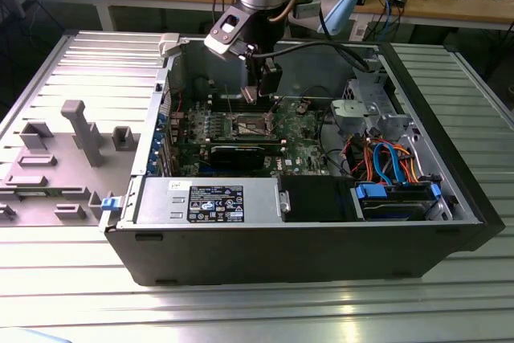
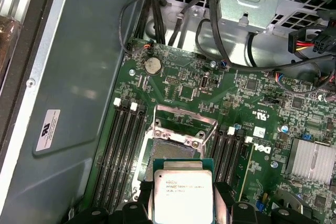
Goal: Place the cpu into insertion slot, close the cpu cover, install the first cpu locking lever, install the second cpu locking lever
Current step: 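Place the cpu into insertion slot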
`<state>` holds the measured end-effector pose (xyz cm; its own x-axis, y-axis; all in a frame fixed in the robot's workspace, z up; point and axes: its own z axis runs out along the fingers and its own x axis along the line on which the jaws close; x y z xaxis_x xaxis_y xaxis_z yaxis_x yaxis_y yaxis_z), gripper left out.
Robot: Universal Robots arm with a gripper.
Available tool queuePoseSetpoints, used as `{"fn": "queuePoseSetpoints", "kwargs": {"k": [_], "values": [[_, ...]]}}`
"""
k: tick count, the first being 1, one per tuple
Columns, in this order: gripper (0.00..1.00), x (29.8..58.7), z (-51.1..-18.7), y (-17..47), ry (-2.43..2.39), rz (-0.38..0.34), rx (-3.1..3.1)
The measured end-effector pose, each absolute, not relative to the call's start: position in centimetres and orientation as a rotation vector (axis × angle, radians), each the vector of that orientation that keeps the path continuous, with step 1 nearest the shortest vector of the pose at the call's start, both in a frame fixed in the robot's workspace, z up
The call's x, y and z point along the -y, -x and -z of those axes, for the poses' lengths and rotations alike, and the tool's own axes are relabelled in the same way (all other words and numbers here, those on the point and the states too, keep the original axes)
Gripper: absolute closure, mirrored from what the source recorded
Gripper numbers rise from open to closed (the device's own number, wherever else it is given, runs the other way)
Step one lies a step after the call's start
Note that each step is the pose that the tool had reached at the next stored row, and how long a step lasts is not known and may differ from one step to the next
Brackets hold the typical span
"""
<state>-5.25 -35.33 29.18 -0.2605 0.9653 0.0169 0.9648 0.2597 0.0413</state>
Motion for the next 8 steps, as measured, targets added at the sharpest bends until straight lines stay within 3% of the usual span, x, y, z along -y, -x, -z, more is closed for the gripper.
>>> {"fn": "queuePoseSetpoints", "kwargs": {"k": [8], "values": [[0.45,35.33,-29.17,5.25,-1.915,-0.067,-2.474]]}}
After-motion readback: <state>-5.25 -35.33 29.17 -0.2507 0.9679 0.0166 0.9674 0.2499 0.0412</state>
